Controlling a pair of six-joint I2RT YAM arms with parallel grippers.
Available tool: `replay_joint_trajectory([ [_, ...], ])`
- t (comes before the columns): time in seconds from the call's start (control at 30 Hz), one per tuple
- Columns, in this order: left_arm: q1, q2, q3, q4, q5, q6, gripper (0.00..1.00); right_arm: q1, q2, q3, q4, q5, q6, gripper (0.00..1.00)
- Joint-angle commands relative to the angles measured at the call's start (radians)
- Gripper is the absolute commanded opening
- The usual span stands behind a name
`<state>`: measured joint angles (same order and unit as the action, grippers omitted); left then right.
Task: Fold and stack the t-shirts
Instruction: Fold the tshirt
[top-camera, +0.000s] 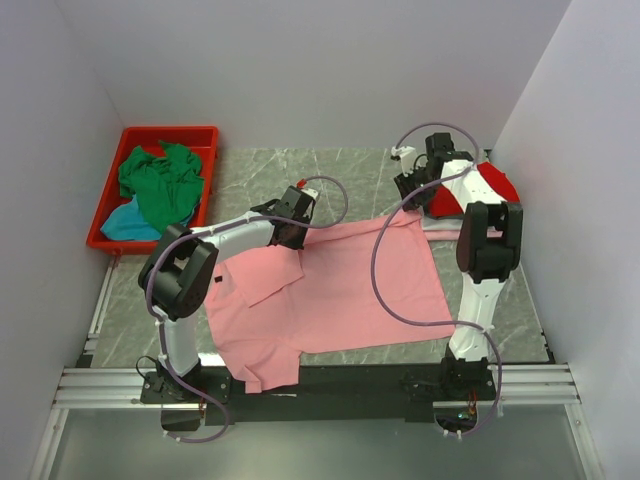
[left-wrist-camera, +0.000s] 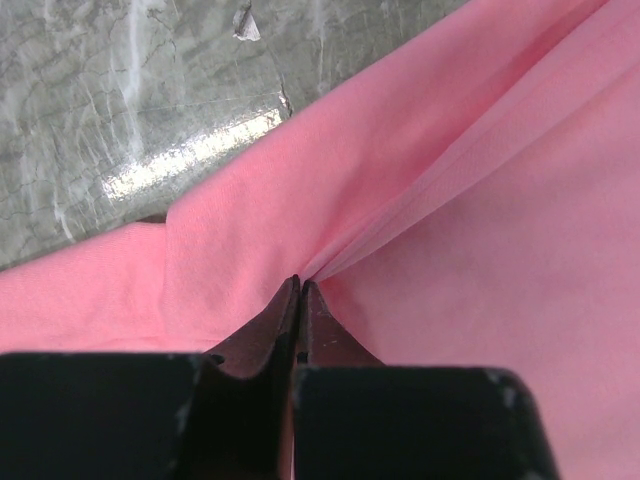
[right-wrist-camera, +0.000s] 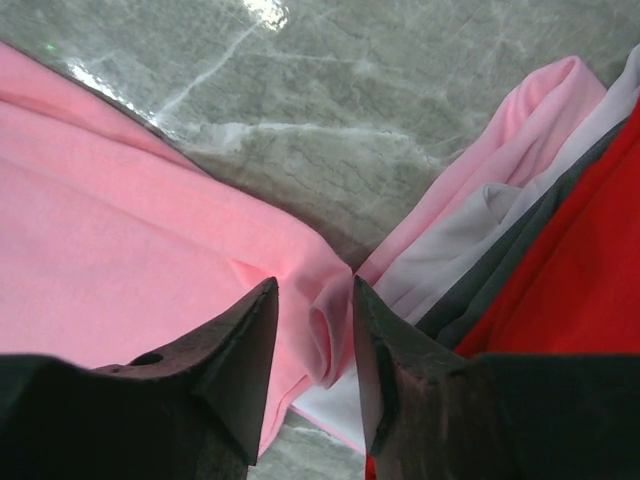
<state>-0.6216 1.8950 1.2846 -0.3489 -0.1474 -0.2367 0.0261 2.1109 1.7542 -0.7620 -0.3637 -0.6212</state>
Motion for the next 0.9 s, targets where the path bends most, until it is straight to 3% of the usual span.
replay_joint_trajectory([
  [0.0, -0.006, -0.043, 0.012, 0.004, -0.001, 0.013, 0.04, 0.003, 0.009, 0.037, -0.005, 0.025, 0.006, 0.41],
  [0.13, -0.004, -0.047, 0.009, 0.005, -0.004, 0.011, 0.04, 0.003, -0.009, 0.021, 0.003, 0.023, 0.005, 0.22],
  [0.23, -0.004, -0.051, 0.002, 0.007, -0.004, 0.013, 0.01, 0.001, -0.06, -0.028, 0.035, 0.022, 0.003, 0.18],
  [0.5, -0.004, -0.082, -0.027, 0.011, -0.017, 0.019, 0.01, -0.02, -0.21, -0.146, 0.092, -0.032, -0.006, 0.11],
  [0.87, -0.006, -0.083, -0.039, 0.002, -0.015, 0.017, 0.01, -0.1, -0.219, -0.226, 0.121, -0.067, -0.049, 0.11],
])
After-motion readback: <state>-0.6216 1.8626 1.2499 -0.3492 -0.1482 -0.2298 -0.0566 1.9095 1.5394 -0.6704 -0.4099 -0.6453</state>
